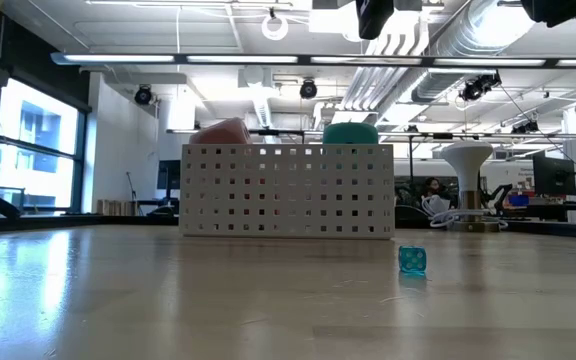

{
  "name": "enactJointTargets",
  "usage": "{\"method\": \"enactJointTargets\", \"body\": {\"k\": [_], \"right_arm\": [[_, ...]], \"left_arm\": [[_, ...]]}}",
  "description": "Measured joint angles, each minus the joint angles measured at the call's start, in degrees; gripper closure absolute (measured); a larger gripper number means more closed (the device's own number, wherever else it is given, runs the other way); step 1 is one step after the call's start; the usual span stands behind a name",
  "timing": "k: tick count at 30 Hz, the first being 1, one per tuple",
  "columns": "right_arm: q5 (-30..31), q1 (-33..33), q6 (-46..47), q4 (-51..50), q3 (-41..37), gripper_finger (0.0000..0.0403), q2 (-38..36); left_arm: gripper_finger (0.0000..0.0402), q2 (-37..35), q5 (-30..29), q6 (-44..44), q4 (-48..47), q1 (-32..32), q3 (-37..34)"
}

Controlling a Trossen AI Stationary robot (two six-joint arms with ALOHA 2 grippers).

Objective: Pick & Place Dice
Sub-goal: Put the small light blue die into the white bin

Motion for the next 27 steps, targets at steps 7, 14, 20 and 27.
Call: {"method": "enactJointTargets", "body": {"k": [7, 14, 20, 27], "right_arm": [[-0.02, 0.00, 0.59, 0.01, 0.00, 0.0368, 0.00], [-0.17, -0.01, 0.61, 0.01, 0.00, 0.0367, 0.00], [-0.31, 0.00, 0.61, 0.01, 0.00, 0.0367, 0.00], [-0.22, -0.04, 0.61, 0.09, 0.09, 0.0367, -0.02]], "left_arm": [[0.0204, 0.00, -0.57, 0.04, -0.02, 0.58, 0.00], [0.0204, 0.00, -0.70, 0.28, -0.02, 0.98, 0.00], [0.0208, 0.00, -0.69, 0.50, -0.04, 1.00, 0.00], [0.0283, 0.00, -0.59, 0.71, -1.47, 1.00, -0.02]]}}
